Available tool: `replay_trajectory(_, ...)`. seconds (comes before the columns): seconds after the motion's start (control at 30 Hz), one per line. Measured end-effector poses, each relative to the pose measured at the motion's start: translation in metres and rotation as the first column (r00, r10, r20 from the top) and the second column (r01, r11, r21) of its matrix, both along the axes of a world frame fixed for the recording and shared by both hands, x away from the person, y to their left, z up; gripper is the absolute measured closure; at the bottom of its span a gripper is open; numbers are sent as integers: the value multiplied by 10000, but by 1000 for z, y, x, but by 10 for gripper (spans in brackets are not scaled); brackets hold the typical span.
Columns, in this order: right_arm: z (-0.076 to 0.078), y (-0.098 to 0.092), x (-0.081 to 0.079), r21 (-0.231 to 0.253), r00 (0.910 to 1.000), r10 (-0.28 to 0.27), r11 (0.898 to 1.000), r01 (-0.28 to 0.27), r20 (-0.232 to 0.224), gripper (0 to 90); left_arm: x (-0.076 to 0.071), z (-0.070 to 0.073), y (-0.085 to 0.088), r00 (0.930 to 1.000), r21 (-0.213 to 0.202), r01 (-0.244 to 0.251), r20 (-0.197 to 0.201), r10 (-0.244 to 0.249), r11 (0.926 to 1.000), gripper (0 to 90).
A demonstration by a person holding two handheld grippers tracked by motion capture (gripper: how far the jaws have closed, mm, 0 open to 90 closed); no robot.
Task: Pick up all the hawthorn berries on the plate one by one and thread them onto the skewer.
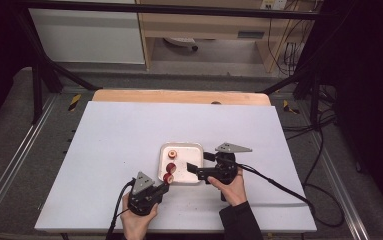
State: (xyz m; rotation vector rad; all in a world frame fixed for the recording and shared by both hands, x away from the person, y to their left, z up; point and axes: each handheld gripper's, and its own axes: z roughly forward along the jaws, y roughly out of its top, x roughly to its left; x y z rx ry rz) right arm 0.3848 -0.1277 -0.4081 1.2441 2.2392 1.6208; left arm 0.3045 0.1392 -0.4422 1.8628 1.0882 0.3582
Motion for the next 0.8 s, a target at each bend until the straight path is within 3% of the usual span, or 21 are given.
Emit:
replay_trajectory(0.13,4,2,7,-853,9997,225,9961,-232,-91,105,-1,1,14,10000,211,-28,11,27,9998,879)
replay_trajectory(0.3,10,7,16,-1876,9979,552,9804,-603,-325,90,-2,1,26,10000,190,-18,8,18,9998,879)
replay_trajectory(0.47,15,13,25,-2636,9961,737,9610,-841,-490,84,-2,-1,32,9999,187,138,-80,-136,9997,878)
replay_trajectory(0.63,17,21,32,-3371,9936,895,9353,-1078,-696,81,-2,-3,35,9996,244,269,-75,-268,9993,878)
replay_trajectory(0.8,20,33,41,-3856,9903,1109,9128,-1346,-833,81,-2,-3,40,9998,232,201,-90,-199,9995,878)
